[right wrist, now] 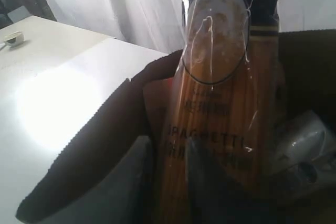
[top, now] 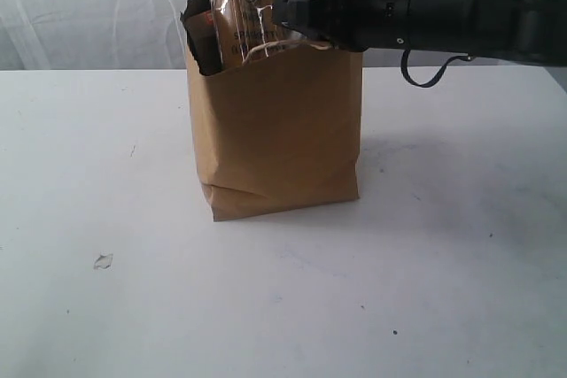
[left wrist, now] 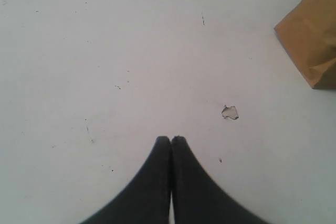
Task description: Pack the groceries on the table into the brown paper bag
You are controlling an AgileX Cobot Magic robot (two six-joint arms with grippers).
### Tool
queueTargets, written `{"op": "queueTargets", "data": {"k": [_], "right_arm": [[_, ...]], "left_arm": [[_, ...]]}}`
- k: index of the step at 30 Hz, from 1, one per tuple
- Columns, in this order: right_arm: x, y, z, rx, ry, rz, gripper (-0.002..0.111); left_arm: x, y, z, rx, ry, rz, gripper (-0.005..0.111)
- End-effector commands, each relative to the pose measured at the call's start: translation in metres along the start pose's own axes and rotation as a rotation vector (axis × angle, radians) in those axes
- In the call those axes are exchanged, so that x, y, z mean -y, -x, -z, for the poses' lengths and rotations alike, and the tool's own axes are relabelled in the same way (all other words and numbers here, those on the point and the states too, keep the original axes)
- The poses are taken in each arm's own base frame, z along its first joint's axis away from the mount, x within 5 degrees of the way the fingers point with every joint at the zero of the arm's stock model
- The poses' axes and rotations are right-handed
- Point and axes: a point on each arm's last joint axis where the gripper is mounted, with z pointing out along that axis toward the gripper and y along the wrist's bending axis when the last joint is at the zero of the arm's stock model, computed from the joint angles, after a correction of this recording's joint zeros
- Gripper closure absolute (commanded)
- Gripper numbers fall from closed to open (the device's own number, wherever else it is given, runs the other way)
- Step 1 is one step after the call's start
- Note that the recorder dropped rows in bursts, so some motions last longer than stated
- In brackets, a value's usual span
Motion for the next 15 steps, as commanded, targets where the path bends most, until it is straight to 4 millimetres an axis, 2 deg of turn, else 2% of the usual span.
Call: {"op": "queueTargets", "data": {"k": [1,8,11,14,15], "right_arm": [[0.000,0.004,0.001,0.012,-0.003,0.018,0.085],[0.001,0.009,0.005,0.024,-0.061,0.020,0.086],[-0.001,0.017,0.013,0.048,-0.103,0.030,0.093],[-0.007,0.030,0.026,0.090,-0.152,0.072,0.108],[-0.009,0.035,0.032,0.107,-0.187,0.091,0.108]], "left_arm": [[0.000,-0.001,0.000,0.000,-0.007,0.005,0.107],[0.000,-0.001,0.000,0.000,-0.007,0.005,0.107],[0.000,-0.001,0.000,0.000,-0.007,0.005,0.107],[0.000,-0.001,0.000,0.000,-0.007,0.005,0.107],[0.000,-0.001,0.000,0.000,-0.007,0.005,0.107]]}}
